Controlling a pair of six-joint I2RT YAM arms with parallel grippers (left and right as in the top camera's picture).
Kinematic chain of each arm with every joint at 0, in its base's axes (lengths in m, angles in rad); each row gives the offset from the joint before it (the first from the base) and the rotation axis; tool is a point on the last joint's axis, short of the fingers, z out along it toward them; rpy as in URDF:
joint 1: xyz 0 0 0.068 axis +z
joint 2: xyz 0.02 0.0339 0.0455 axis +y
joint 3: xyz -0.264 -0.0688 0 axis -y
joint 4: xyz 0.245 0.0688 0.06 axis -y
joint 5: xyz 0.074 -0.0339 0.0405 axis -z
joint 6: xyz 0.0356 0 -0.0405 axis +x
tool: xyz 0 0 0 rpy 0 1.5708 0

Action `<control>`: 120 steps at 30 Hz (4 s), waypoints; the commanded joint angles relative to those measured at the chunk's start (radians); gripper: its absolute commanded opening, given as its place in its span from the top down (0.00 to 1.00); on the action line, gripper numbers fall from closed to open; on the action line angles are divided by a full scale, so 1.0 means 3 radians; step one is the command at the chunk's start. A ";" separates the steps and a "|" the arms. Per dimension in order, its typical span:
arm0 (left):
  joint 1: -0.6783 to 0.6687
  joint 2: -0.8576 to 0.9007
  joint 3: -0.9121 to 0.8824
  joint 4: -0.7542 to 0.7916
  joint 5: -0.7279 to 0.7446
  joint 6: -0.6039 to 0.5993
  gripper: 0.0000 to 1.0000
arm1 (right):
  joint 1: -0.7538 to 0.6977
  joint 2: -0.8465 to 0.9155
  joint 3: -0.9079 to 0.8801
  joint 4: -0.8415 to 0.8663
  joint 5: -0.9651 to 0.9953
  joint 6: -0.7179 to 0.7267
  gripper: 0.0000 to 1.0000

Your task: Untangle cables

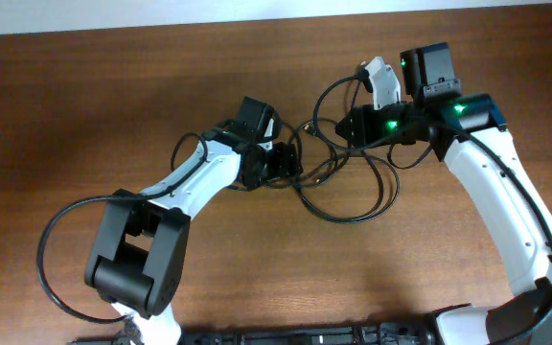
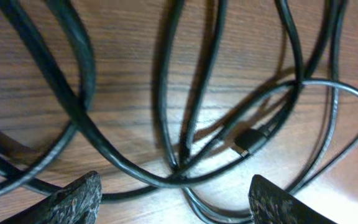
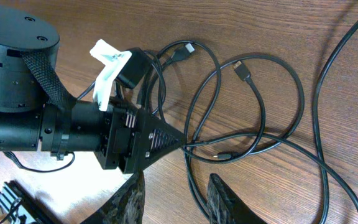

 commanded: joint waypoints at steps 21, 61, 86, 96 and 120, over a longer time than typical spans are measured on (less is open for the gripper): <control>-0.0140 0.0258 -0.0015 0.0158 -0.0196 -0.0055 0.27 | 0.0018 0.0013 0.0027 -0.0037 0.0029 -0.0025 0.68; -0.0067 -0.0441 0.0120 0.0416 -0.0496 0.0340 0.95 | 0.0017 0.0013 0.0027 -0.0103 0.0029 -0.0025 0.68; -0.0067 -0.1532 0.0120 0.0205 0.0367 0.1274 0.94 | 0.0020 0.0013 0.0027 0.0280 -0.0874 -0.0024 0.57; -0.0067 -0.1532 0.0120 0.0422 0.1152 0.1272 0.94 | 0.0020 0.0015 0.0027 0.0314 -0.0871 -0.0024 0.56; 0.0367 -0.1532 0.0120 0.0097 0.0593 0.1274 1.00 | 0.0020 0.0015 0.0027 0.0192 0.0123 -0.0015 0.96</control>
